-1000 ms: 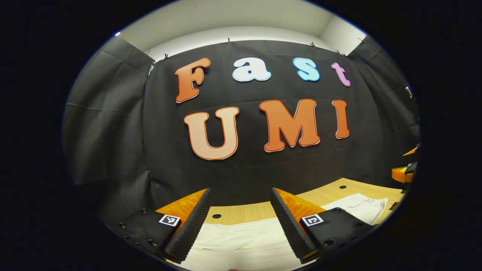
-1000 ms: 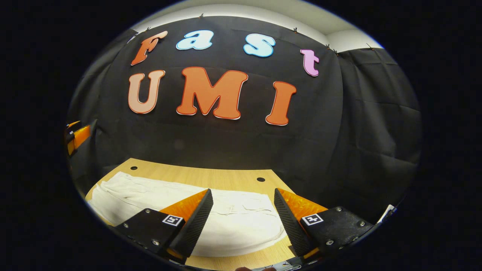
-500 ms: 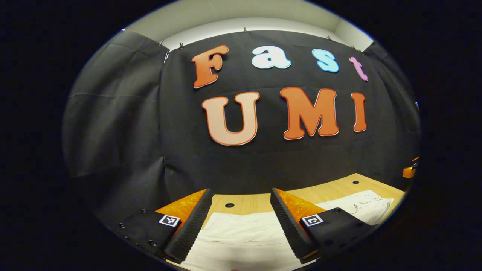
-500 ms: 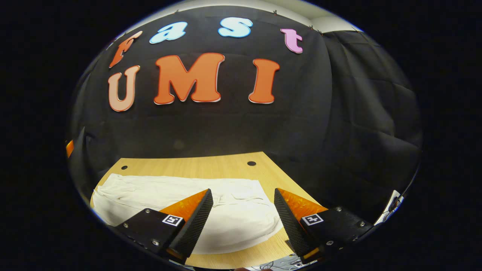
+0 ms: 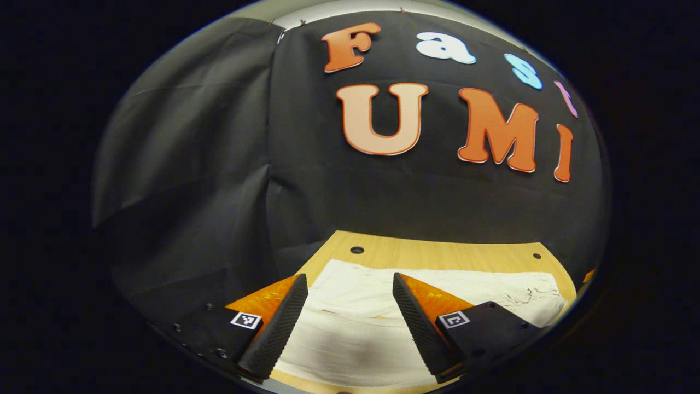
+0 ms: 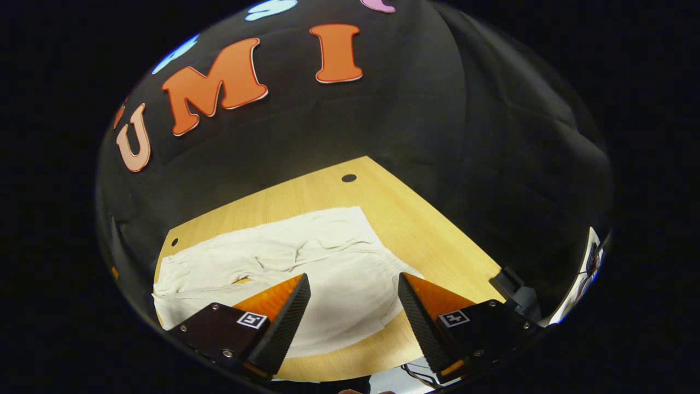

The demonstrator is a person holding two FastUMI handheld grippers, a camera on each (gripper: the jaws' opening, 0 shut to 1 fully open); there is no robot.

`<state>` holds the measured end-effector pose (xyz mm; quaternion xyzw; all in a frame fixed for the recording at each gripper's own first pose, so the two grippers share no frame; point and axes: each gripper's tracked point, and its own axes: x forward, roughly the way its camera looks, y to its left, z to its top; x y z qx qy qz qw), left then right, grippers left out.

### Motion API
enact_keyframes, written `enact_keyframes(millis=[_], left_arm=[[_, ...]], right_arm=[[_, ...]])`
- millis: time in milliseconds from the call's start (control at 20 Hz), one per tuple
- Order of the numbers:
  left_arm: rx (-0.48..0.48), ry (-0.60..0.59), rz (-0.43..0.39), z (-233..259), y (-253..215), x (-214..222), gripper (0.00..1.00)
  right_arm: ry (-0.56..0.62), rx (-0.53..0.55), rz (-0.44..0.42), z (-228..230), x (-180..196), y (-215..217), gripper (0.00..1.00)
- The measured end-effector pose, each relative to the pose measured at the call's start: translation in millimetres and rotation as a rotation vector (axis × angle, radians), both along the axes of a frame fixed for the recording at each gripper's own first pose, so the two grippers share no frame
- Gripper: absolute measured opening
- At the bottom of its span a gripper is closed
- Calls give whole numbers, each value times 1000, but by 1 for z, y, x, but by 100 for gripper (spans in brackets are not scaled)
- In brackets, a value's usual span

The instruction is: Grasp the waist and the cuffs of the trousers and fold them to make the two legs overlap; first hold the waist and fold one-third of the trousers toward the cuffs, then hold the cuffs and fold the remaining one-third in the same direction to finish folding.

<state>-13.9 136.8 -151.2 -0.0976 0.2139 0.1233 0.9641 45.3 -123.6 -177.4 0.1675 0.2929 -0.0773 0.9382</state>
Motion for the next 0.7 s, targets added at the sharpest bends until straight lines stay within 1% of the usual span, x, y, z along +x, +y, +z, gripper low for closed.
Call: enact_keyframes(millis=[150,300,350,450,650,700], left_arm=[[-77,105,69,-36,11,-12,100],[-185,191,145,-73,29,-36,99],[-231,212,166,-82,34,-38,99],[-336,260,199,-107,39,-41,99],[-500,369,311,-166,56,-58,99],[-538,386,342,-176,62,-62,96]], right_arm=[[85,51,6,-27,4,-3,98],[175,78,18,-53,2,-4,98],[196,92,20,-60,3,-4,99],[237,122,3,-71,5,-3,99],[293,162,-46,-86,14,-8,99],[305,160,-46,-89,17,-9,98]])
